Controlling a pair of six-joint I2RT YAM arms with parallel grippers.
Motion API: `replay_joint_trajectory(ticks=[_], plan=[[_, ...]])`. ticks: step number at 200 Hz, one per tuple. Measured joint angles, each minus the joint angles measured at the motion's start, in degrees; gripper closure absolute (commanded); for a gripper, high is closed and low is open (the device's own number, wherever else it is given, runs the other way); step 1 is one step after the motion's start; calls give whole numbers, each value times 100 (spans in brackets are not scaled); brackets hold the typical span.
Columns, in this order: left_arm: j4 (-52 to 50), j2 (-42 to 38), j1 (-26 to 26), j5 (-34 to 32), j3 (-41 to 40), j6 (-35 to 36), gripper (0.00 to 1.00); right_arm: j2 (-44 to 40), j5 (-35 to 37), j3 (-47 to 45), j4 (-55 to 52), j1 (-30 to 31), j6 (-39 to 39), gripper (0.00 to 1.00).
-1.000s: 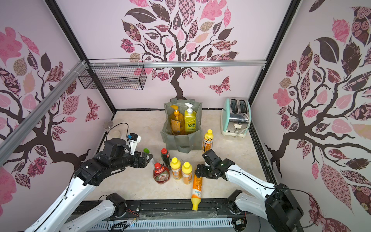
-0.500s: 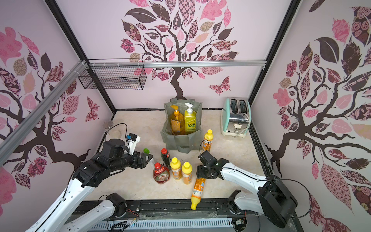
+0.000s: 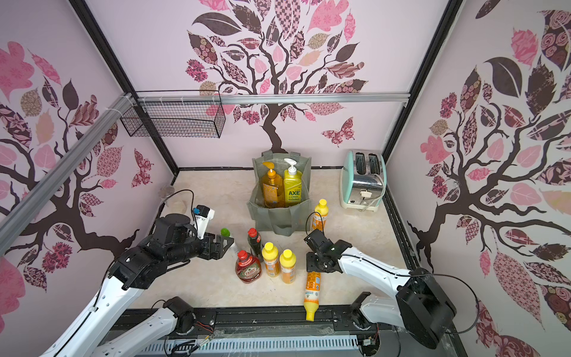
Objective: Pack dish soap into the shopping bag
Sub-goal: Pick up the bottle of dish soap at the center of the board.
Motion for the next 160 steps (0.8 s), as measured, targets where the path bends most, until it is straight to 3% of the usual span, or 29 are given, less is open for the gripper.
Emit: replay_joint_trajectory(ticks=[64, 160], plan=[[9, -216, 0, 457, 175, -33, 14, -1401, 142, 1292, -903, -111, -256, 70], [232, -398, 0, 1266, 404, -192, 14, -1515, 717, 2920, -1897, -326, -887, 81]])
